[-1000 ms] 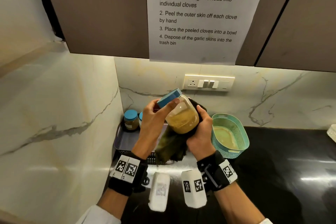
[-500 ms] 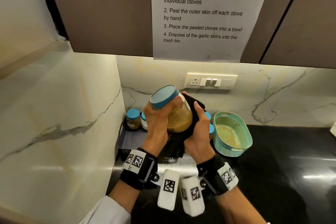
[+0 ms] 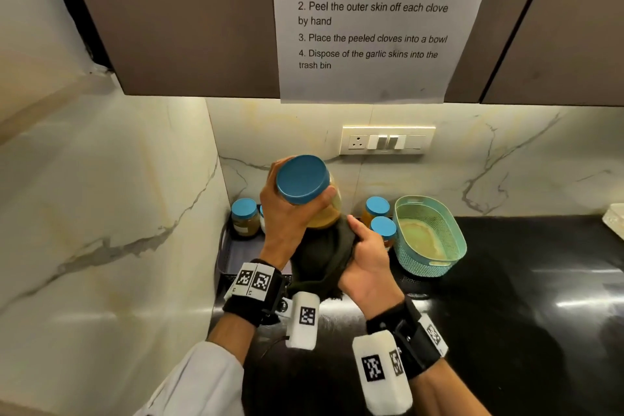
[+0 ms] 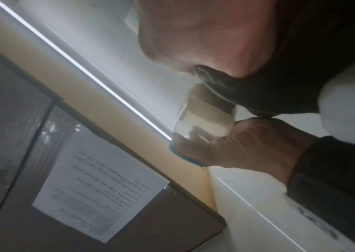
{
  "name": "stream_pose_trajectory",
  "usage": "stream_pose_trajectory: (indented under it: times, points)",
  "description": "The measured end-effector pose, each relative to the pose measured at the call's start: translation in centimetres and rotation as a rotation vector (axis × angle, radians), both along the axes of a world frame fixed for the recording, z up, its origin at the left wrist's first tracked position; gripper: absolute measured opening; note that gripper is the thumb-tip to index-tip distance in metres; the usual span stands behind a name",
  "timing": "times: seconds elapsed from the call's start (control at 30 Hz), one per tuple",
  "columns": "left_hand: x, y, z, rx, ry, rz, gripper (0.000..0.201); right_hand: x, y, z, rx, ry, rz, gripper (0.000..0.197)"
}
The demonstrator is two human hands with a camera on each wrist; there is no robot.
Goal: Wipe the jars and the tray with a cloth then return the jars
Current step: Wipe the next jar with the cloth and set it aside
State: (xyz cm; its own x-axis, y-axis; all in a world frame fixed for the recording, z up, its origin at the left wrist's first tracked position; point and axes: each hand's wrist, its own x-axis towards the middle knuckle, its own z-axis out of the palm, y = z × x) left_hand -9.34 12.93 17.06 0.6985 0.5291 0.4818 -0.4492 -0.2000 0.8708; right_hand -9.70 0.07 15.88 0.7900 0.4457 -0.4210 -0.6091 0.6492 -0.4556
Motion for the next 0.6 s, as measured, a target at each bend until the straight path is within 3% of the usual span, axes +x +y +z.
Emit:
stream_pose_trajectory:
  times: [0.2, 0.3, 0.43, 0.6]
  points:
    - [-0.5, -1.8, -0.9, -0.014, 0.022, -0.083, 0.078, 2.2, -2.5, 0.9, -0.061, -0.132, -0.183, 0.046]
    - [-1.0, -3.8, -1.2, -0.055, 0.026, -0.162, 0.079, 3.1, -2.9, 1.4, -0.101, -0.166, -0.154, 0.041]
    - [-0.9, -4.7, -1.4, -0.141, -0.001, -0.234, 0.072, 2.4, -2.0, 0.2, -0.06, -0.079, -0.07, 0.04]
    - [0.1, -3.1, -2.0, -0.006, 0.079, -0.371, 0.074, 1.7, -1.6, -2.1, 0.009, 0.021, -0.003, 0.042]
